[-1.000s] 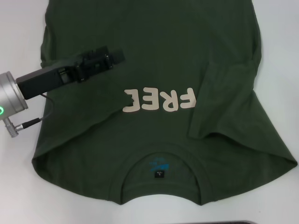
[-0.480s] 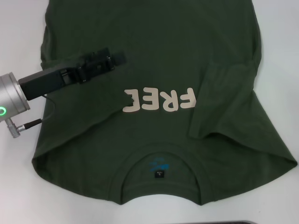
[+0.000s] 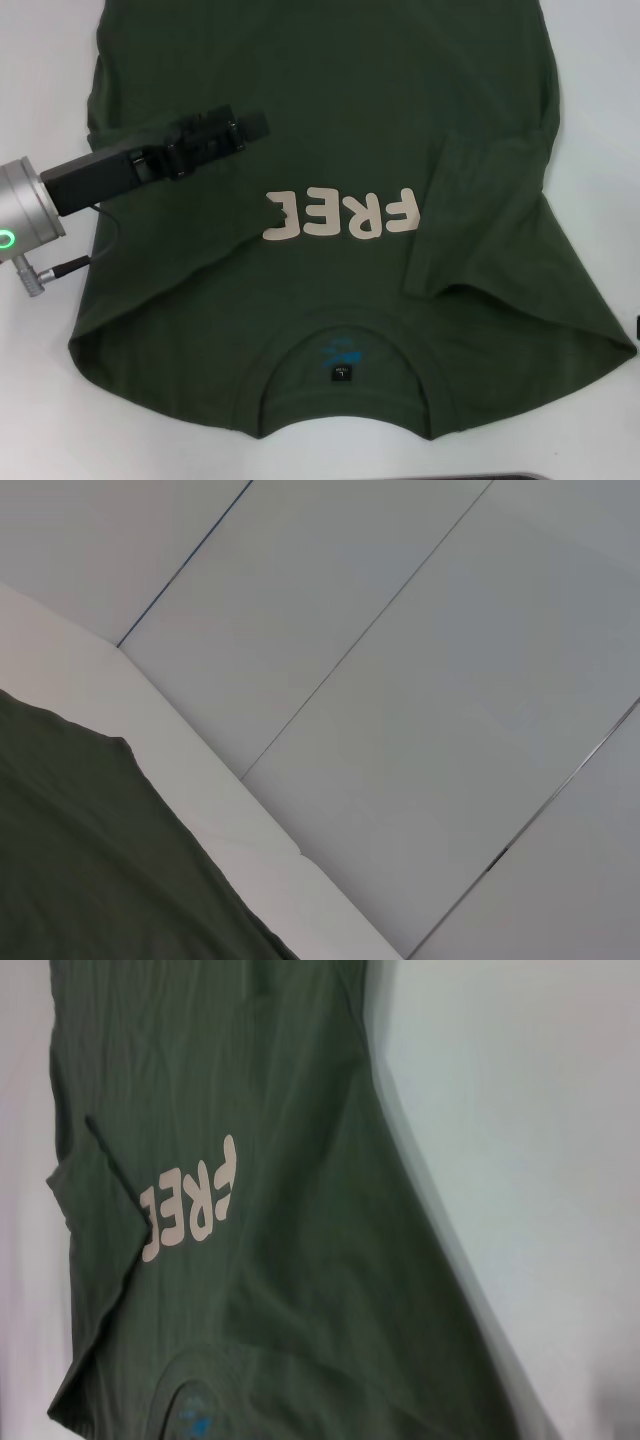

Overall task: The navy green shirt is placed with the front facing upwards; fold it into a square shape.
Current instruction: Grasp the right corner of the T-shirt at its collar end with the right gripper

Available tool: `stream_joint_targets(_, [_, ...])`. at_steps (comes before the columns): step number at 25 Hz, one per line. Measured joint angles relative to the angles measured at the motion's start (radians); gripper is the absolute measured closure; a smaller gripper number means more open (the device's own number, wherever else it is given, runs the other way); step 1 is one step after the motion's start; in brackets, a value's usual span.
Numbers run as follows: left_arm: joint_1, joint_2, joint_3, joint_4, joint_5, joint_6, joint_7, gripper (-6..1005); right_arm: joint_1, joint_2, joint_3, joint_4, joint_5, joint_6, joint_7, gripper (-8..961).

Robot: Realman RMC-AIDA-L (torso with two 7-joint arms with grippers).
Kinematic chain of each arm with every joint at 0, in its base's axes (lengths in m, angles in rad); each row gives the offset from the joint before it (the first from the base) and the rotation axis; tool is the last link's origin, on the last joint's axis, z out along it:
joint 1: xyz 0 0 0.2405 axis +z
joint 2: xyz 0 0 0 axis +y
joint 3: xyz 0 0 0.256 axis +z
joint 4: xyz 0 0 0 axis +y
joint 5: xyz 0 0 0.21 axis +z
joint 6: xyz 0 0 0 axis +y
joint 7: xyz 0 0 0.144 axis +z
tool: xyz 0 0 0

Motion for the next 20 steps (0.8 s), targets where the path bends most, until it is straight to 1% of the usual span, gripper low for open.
stream_joint_targets(7, [-0.001, 0.003, 0.000, 0.000, 0.000, -0.005, 0.001, 101, 0.013, 0.009, -0.011, 0.000, -0.003, 0.004, 0.008, 188])
stream_joint_targets(20, [0.002, 0.005, 0.003, 0.000, 0.000, -0.008, 0.001, 101, 0.019, 0.018, -0.034, 0.000, -0.017, 0.016, 0.015, 188])
